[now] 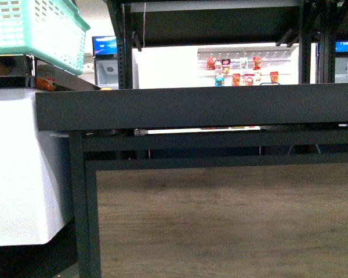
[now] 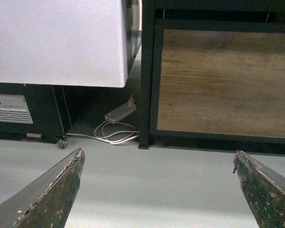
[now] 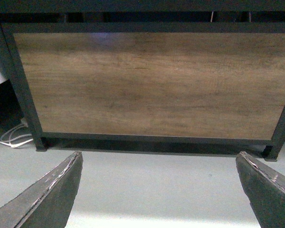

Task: Pick lemon from shelf

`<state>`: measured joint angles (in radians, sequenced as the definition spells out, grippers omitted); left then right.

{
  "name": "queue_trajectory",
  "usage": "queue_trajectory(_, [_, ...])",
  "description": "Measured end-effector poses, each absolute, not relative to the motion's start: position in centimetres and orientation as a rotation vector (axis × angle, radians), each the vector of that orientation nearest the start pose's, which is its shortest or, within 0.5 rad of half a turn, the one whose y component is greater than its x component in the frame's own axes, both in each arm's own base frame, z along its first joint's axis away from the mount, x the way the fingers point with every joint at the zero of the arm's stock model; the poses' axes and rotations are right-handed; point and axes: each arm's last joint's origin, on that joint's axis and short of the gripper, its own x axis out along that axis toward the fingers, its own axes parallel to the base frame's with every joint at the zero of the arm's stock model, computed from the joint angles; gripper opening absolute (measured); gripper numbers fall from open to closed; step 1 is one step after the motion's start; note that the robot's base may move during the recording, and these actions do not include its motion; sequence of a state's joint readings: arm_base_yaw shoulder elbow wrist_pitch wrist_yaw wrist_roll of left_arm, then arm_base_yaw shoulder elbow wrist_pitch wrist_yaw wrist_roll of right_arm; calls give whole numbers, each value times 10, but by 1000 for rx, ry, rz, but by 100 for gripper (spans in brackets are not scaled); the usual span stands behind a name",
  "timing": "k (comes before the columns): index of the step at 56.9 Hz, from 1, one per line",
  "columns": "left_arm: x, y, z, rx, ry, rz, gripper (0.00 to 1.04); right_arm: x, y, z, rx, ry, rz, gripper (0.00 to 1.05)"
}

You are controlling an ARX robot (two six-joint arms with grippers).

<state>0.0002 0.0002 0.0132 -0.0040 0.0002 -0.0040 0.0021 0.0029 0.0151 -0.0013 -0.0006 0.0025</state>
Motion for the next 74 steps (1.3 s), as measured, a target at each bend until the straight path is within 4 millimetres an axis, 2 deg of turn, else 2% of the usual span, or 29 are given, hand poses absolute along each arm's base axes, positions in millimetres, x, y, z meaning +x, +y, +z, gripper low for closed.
queue_trajectory(74, [97, 0, 168, -4, -9, 0, 97, 97, 0, 168, 2, -11, 3, 97])
